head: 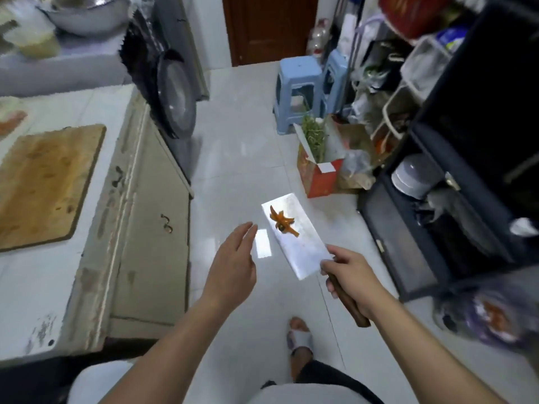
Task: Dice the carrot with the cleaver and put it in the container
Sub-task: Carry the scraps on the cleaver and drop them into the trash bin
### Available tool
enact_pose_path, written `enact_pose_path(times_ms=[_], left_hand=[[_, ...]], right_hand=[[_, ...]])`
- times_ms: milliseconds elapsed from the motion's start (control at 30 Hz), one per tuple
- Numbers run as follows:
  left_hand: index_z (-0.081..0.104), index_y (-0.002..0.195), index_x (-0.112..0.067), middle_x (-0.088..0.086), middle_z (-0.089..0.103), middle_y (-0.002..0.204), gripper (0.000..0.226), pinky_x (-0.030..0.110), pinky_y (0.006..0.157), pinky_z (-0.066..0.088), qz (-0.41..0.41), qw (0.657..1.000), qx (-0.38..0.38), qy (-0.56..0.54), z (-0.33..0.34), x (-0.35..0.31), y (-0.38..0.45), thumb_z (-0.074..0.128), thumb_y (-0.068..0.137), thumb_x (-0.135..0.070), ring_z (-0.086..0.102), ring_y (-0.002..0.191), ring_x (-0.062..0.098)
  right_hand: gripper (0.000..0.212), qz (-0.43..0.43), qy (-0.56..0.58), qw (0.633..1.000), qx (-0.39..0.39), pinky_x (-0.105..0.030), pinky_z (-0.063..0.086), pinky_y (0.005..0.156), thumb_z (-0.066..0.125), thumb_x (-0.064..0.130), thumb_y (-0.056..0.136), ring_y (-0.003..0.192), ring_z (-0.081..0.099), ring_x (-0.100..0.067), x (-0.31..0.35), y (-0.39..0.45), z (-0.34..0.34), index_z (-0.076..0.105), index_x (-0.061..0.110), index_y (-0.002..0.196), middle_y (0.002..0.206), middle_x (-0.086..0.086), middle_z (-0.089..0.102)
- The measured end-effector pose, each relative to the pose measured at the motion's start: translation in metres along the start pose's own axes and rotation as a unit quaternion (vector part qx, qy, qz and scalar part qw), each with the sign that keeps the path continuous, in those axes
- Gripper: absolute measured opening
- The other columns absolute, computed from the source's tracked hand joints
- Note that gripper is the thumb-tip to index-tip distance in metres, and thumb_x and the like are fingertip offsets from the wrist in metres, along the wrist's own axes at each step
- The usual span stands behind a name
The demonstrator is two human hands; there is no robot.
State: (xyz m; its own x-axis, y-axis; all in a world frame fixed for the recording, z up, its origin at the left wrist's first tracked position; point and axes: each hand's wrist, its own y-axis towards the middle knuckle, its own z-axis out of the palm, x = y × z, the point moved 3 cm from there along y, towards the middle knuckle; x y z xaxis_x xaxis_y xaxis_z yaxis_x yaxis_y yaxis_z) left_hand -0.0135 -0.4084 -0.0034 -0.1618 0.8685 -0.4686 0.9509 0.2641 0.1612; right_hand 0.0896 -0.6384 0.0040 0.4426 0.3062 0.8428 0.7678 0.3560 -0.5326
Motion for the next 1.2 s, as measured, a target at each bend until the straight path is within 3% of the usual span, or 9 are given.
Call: enact_pose_path(times_ms=[200, 300, 433, 567, 667, 733, 833, 1000, 1200], left_hand=[[0.046, 0.148, 0.005, 0.024, 0.045, 0.153, 0.078, 0.051, 0.116, 0.039, 0.176, 0.982, 0.064, -0.028, 0.056, -0.095, -0.060, 0.056, 0.072, 0.023, 0.045, 0.141, 0.041], [0.046, 0.150, -0.003, 0.018, 0.041, 0.158, 0.080, 0.050, 0.114, 0.042, 0.230, 0.964, 0.124, -0.041, 0.085, -0.141, -0.099, 0.054, 0.073, 0.019, 0.041, 0.145, 0.036], [0.034, 0.158, -0.012, 0.004, 0.028, 0.166, 0.073, 0.041, 0.122, 0.031, 0.295, 0.930, 0.211, -0.061, 0.129, -0.226, -0.135, 0.050, 0.090, 0.007, 0.028, 0.153, 0.022], [0.026, 0.161, -0.015, 0.000, 0.018, 0.169, 0.073, 0.021, 0.124, 0.011, 0.334, 0.902, 0.263, -0.071, 0.168, -0.318, -0.161, 0.047, 0.094, 0.002, 0.018, 0.155, 0.017], [0.033, 0.159, -0.021, 0.004, 0.031, 0.164, 0.072, 0.023, 0.117, 0.026, 0.349, 0.889, 0.289, -0.061, 0.207, -0.385, -0.178, 0.047, 0.093, 0.001, 0.033, 0.146, 0.022], [0.041, 0.155, -0.021, 0.005, 0.043, 0.152, 0.068, 0.031, 0.107, 0.043, 0.350, 0.888, 0.295, -0.047, 0.240, -0.429, -0.185, 0.047, 0.092, 0.003, 0.047, 0.133, 0.026], [0.051, 0.148, -0.019, 0.005, 0.054, 0.138, 0.060, 0.035, 0.098, 0.050, 0.337, 0.894, 0.294, -0.033, 0.299, -0.491, -0.193, 0.050, 0.092, 0.003, 0.055, 0.121, 0.027], [0.055, 0.145, -0.020, 0.001, 0.055, 0.145, 0.053, 0.032, 0.112, 0.045, 0.328, 0.909, 0.255, -0.022, 0.419, -0.563, -0.192, 0.053, 0.096, -0.001, 0.053, 0.130, 0.020], [0.052, 0.147, -0.018, 0.004, 0.052, 0.149, 0.055, 0.040, 0.118, 0.039, 0.368, 0.888, 0.276, -0.028, 0.564, -0.603, -0.191, 0.052, 0.095, -0.001, 0.045, 0.136, 0.024]], right_hand=[[0.031, 0.022, 0.079, 0.988, -0.128, -0.033, 0.040, 0.047, 0.056, 0.000, 0.091, 0.051, 0.049, -0.026, -0.098, -0.123, -0.063, 0.074, 0.020, 0.106, 0.071, -0.010, 0.058], [0.030, 0.039, 0.123, 0.974, -0.189, -0.033, 0.039, 0.048, 0.056, 0.001, 0.092, 0.052, 0.049, -0.027, -0.140, -0.188, -0.100, 0.074, 0.021, 0.105, 0.071, -0.012, 0.057], [0.031, 0.067, 0.162, 0.946, -0.273, -0.031, 0.039, 0.046, 0.055, -0.002, 0.091, 0.051, 0.049, -0.026, -0.192, -0.263, -0.168, 0.073, 0.017, 0.109, 0.071, -0.013, 0.057], [0.027, 0.078, 0.202, 0.916, -0.338, -0.031, 0.037, 0.046, 0.054, -0.003, 0.091, 0.048, 0.046, -0.025, -0.235, -0.320, -0.243, 0.071, 0.011, 0.108, 0.073, -0.015, 0.054], [0.026, 0.087, 0.213, 0.904, -0.361, -0.032, 0.037, 0.047, 0.055, -0.002, 0.092, 0.049, 0.047, -0.025, -0.265, -0.348, -0.306, 0.069, 0.011, 0.110, 0.072, -0.014, 0.054], [0.030, 0.092, 0.216, 0.899, -0.368, -0.030, 0.038, 0.046, 0.056, 0.000, 0.092, 0.049, 0.048, -0.025, -0.290, -0.357, -0.353, 0.067, 0.011, 0.117, 0.073, -0.013, 0.056], [0.036, 0.099, 0.214, 0.899, -0.369, -0.031, 0.039, 0.045, 0.056, 0.001, 0.091, 0.050, 0.048, -0.025, -0.330, -0.352, -0.434, 0.064, 0.013, 0.124, 0.073, -0.012, 0.057], [0.038, 0.109, 0.215, 0.903, -0.357, -0.031, 0.042, 0.048, 0.056, 0.003, 0.091, 0.052, 0.050, -0.025, -0.405, -0.301, -0.544, 0.066, 0.019, 0.124, 0.074, -0.010, 0.059], [0.041, 0.123, 0.207, 0.902, -0.359, -0.030, 0.050, 0.052, 0.057, 0.008, 0.092, 0.056, 0.059, -0.023, -0.497, -0.214, -0.612, 0.064, 0.023, 0.129, 0.085, -0.013, 0.066]])
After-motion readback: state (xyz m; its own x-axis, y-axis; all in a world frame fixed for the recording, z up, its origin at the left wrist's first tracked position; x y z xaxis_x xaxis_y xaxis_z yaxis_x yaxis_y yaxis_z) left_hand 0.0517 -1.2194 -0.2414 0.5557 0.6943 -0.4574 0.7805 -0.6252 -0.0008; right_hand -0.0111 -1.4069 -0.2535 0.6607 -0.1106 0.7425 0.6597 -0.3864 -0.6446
